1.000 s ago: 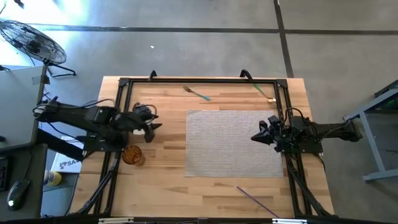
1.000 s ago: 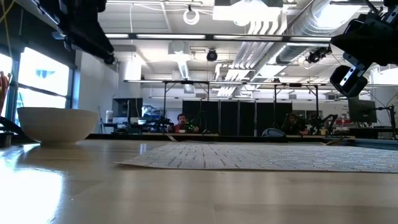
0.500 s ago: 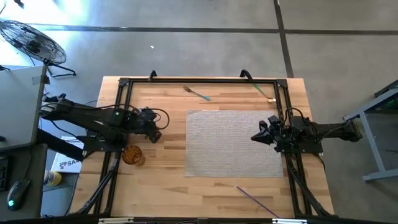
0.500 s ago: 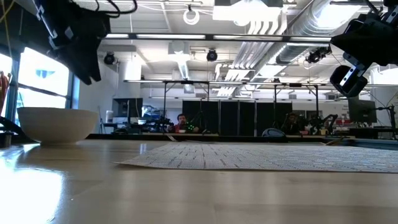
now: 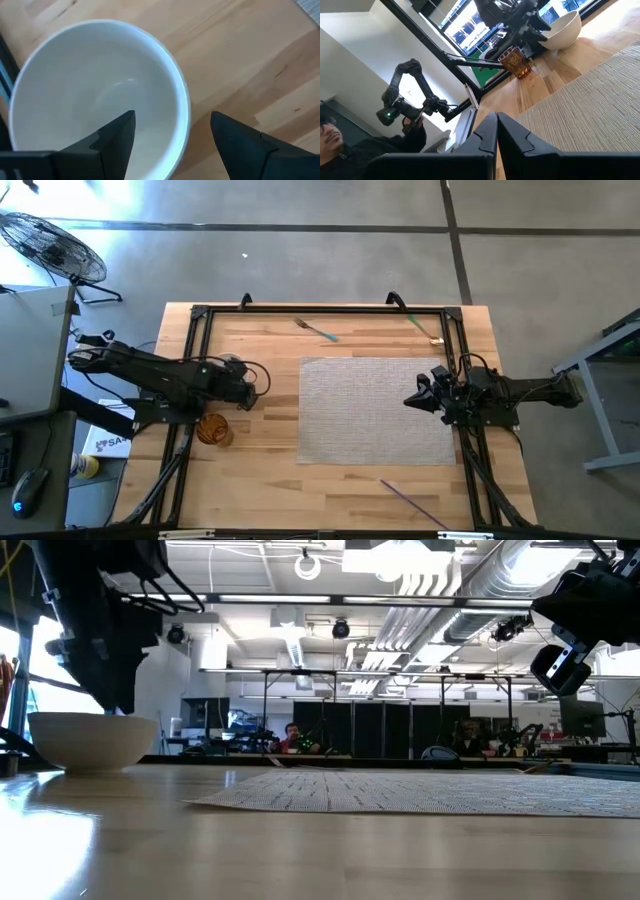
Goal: Pick & Place Utensil
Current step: Put the white bowl on the gray mat
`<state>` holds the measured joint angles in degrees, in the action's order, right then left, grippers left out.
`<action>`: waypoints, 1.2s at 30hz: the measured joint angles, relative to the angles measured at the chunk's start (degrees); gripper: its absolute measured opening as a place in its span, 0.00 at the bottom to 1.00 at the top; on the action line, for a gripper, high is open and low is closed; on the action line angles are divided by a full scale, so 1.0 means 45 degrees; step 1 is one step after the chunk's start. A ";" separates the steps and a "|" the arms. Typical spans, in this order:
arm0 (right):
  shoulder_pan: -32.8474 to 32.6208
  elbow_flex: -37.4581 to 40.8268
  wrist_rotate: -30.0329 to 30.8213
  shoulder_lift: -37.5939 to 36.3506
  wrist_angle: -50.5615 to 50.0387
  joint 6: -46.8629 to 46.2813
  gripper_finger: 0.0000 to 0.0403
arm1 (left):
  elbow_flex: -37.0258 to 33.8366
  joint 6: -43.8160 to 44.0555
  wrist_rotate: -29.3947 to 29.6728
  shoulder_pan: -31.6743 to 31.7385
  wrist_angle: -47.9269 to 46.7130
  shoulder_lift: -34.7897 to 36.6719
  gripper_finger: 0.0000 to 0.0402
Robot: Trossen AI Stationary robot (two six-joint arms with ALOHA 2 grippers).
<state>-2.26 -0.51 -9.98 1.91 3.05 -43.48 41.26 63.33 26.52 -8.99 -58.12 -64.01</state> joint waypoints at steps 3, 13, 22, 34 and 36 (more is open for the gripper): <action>0.0000 0.0002 0.0000 0.0000 0.0000 0.0004 0.01 | -0.0467 0.0019 -0.0169 0.0000 0.1034 0.0001 0.63; 0.0000 0.0000 0.0000 0.0000 0.0000 0.0001 0.01 | -0.1293 -0.0219 0.0338 0.0000 0.2050 0.0001 0.61; 0.0000 0.0000 0.0000 0.0000 -0.0001 0.0002 0.01 | -0.1293 -0.0229 0.0394 0.0000 0.2256 0.0001 0.41; 0.0000 0.0004 0.0000 0.0000 -0.0005 0.0003 0.01 | -0.1293 -0.0015 0.0332 0.0000 0.2241 0.0001 0.27; 0.0000 0.0001 0.0000 0.0000 -0.0005 0.0004 0.01 | -0.1293 -0.0010 0.0337 0.0000 0.2246 0.0001 0.25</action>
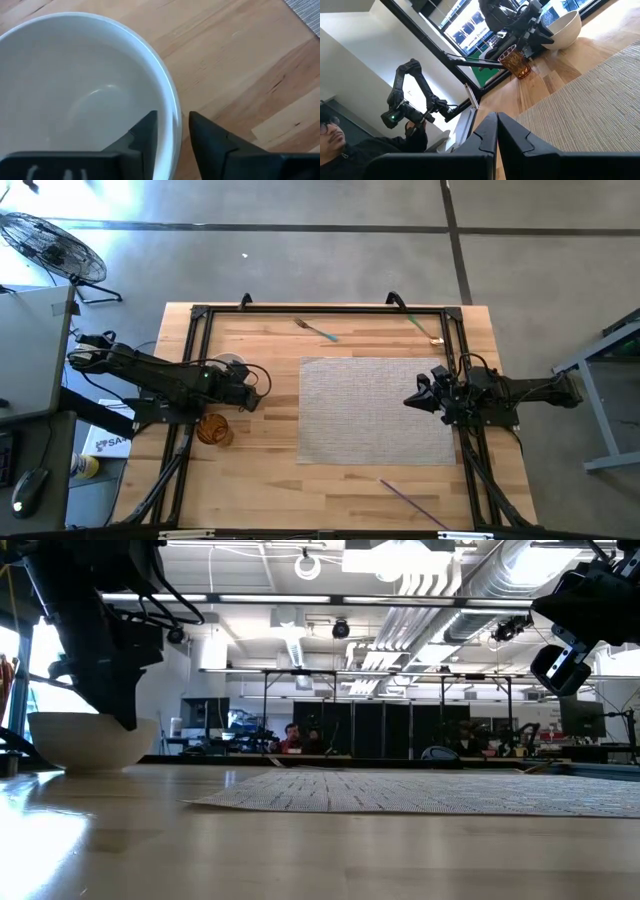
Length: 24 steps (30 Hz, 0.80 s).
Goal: Pick & Place Utensil
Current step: Put the white bowl on the gray mat
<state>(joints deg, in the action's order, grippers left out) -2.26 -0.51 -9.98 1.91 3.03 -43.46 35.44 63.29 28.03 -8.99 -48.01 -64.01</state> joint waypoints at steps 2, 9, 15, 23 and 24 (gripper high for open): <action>0.0000 0.0001 0.0000 0.0000 0.0000 -0.0004 0.01 | 0.0000 0.0000 0.0000 0.0000 0.0000 0.0000 0.24; 0.0000 0.0001 0.0000 0.0000 0.0000 -0.0001 0.01 | 0.0000 0.0005 0.0000 0.0000 0.0000 0.0000 0.18; 0.0000 0.0001 0.0000 0.0000 0.0000 -0.0003 0.01 | 0.0000 0.0005 0.0002 0.0000 0.0005 0.0000 0.12; 0.0000 0.0004 0.0000 0.0000 0.0000 0.0000 0.01 | 0.0000 -0.0056 0.0058 0.0000 0.0000 0.0005 0.02; 0.0000 0.0002 0.0000 0.0000 0.0000 -0.0005 0.01 | 0.0000 -0.0108 0.0053 0.0000 0.0000 0.0005 0.02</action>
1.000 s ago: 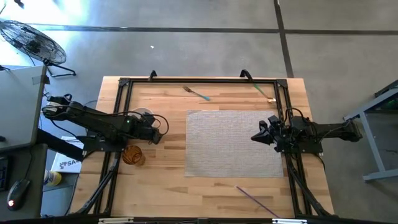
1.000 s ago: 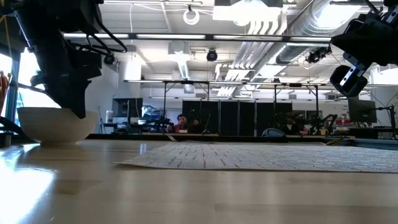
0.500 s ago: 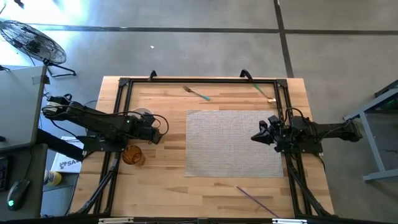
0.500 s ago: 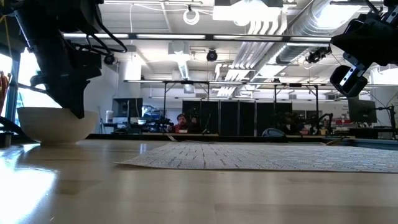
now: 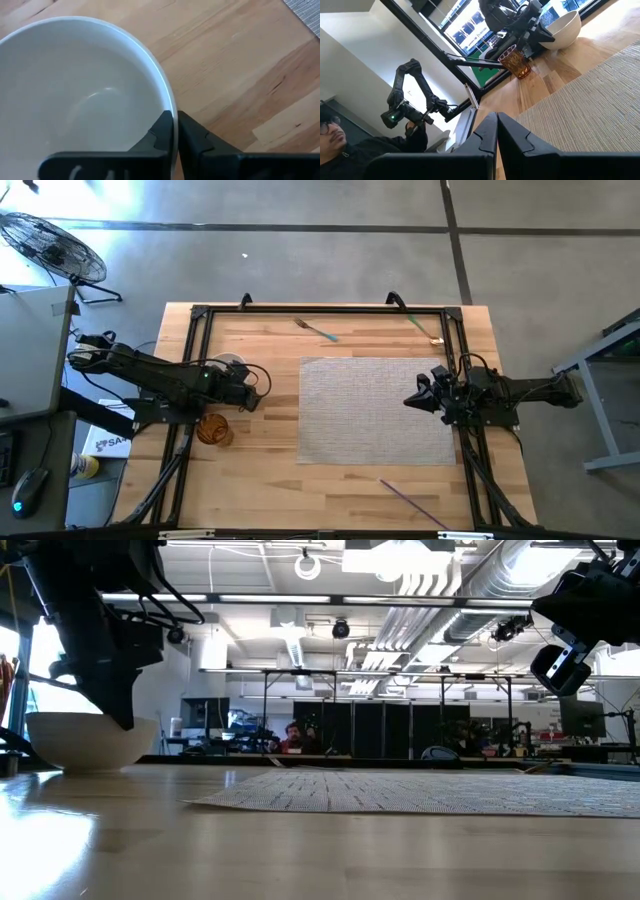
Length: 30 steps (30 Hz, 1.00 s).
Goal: Pick & Place Utensil
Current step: Put the white bowl on the gray mat
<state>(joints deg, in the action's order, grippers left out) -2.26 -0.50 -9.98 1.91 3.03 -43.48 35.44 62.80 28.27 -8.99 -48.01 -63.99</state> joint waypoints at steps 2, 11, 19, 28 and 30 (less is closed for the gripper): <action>0.0000 0.0002 0.0000 0.0000 0.0000 0.0005 0.01 | 0.0000 -0.0133 -0.0005 0.0000 0.0012 0.0002 0.02; 0.0000 -0.0003 0.0000 -0.0001 0.0000 0.0001 0.01 | 0.0382 -0.0911 -0.0209 -0.0003 0.0074 0.0003 0.01; 0.0000 0.0000 0.0000 0.0000 0.0000 0.0001 0.01 | 0.0870 -0.2568 -0.0514 0.0000 0.0510 0.0000 0.01; 0.0000 0.0002 0.0000 -0.0005 -0.0002 0.0005 0.01 | 0.1484 -0.4133 -0.0831 0.0000 0.1360 -0.0396 0.01; 0.0000 -0.0003 0.0000 -0.0005 0.0000 0.0000 0.01 | 0.1886 -0.4662 -0.0890 0.0000 0.1491 -0.0821 0.01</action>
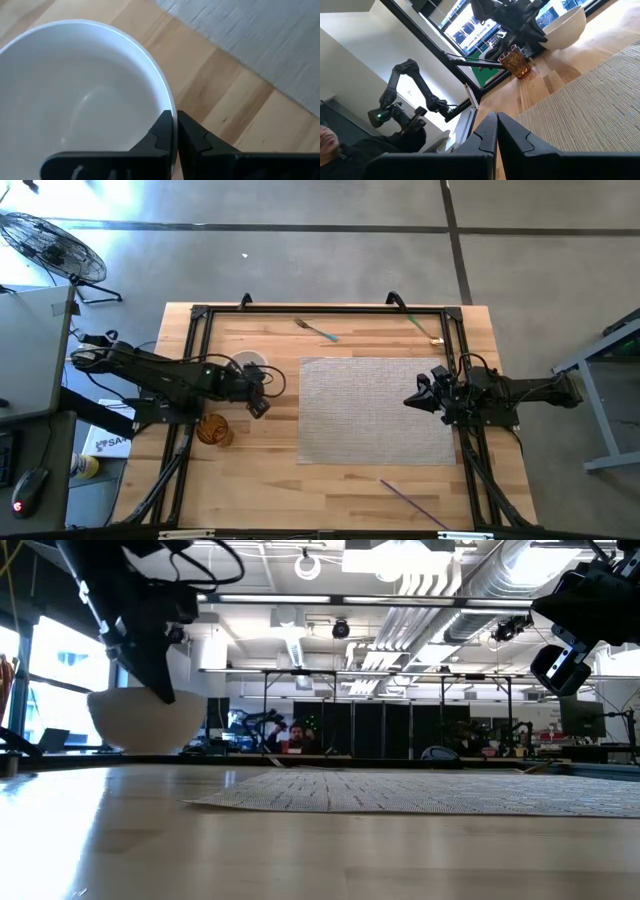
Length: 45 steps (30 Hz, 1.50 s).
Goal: Pick & Place Utensil
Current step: Put the white bowl on the gray mat
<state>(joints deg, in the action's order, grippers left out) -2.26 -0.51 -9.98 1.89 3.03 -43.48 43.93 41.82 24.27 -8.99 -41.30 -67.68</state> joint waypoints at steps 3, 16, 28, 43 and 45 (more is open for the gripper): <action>0.0000 0.0001 0.0000 0.0000 0.0004 0.0001 0.01 | 0.0710 -0.1029 -0.0286 -0.0005 0.0081 -0.0942 0.01; 0.0000 0.0001 -0.0005 0.0000 0.0065 0.0004 0.01 | 0.5009 -0.7688 -0.1228 -0.0005 0.1873 -0.5656 0.00; 0.0000 0.0005 0.0005 0.0073 0.0014 0.0005 0.01 | 0.9724 -1.4459 -0.4364 -0.0003 0.2719 -1.0059 0.03; 0.0000 0.0004 0.0034 0.0083 0.0009 0.0000 0.01 | 1.0927 -1.6551 -0.5810 0.0606 0.4005 -1.1626 0.04; 0.0000 0.0003 0.0035 0.0091 0.0014 0.0002 0.01 | 1.0927 -1.6328 -0.5880 0.0840 0.4026 -1.1689 0.04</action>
<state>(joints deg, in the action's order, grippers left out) -2.26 -0.50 -9.82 2.30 3.09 -43.48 93.10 -31.65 -2.20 -5.21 -23.18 -120.28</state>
